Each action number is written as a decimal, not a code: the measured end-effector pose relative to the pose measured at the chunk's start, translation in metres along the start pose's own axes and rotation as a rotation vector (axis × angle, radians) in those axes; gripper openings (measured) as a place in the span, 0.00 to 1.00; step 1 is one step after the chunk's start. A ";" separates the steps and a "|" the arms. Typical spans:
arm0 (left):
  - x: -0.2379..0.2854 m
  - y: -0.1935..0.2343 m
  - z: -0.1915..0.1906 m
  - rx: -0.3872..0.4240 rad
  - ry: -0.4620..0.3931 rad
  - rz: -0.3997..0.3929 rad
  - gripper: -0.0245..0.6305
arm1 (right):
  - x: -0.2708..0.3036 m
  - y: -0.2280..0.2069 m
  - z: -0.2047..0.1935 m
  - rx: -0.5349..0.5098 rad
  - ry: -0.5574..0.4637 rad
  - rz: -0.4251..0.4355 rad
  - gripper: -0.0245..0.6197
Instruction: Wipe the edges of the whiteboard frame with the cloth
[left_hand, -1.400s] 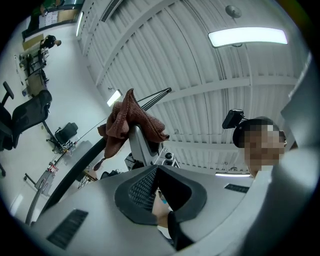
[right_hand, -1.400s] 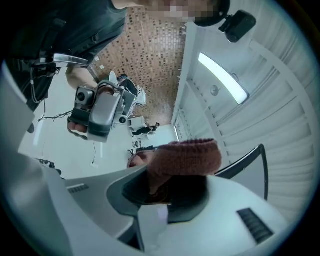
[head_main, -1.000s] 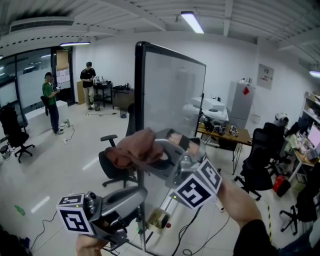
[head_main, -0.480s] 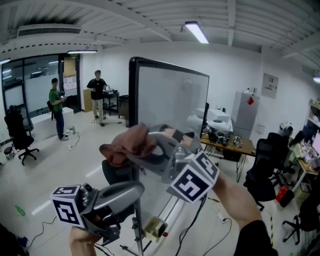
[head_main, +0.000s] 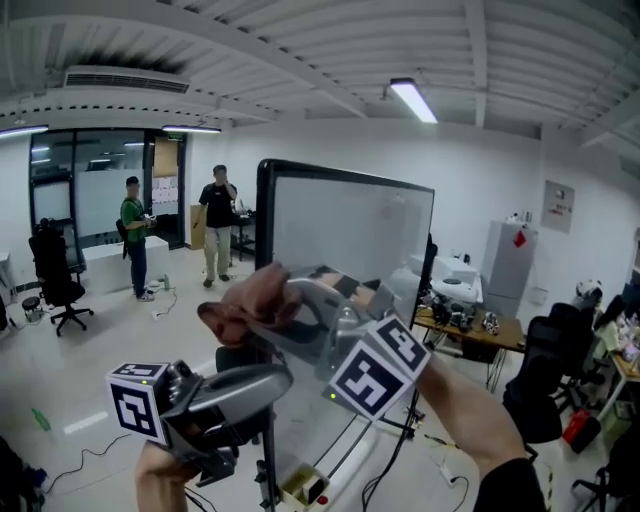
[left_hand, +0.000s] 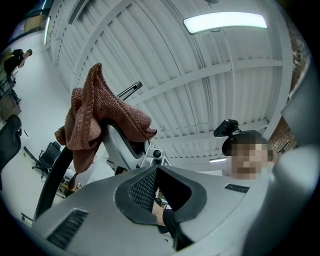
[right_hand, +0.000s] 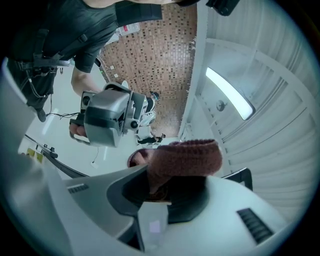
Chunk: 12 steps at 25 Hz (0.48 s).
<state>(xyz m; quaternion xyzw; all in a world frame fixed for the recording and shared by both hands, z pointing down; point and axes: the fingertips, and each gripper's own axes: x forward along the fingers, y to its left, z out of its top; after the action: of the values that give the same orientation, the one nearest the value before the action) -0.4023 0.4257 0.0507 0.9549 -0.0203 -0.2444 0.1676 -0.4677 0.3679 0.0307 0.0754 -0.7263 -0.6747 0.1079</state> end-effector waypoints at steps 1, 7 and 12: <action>0.003 0.001 0.000 0.007 0.001 0.005 0.03 | -0.001 -0.001 0.000 -0.002 -0.004 0.001 0.18; 0.015 -0.003 0.002 0.036 0.015 0.015 0.03 | -0.004 -0.011 0.002 0.004 -0.028 -0.002 0.18; 0.019 -0.008 0.002 0.049 0.031 0.024 0.03 | -0.003 -0.020 0.009 -0.003 -0.031 -0.015 0.18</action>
<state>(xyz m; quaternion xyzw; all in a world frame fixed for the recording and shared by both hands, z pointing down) -0.3866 0.4306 0.0373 0.9620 -0.0349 -0.2271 0.1473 -0.4678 0.3757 0.0100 0.0701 -0.7262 -0.6777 0.0916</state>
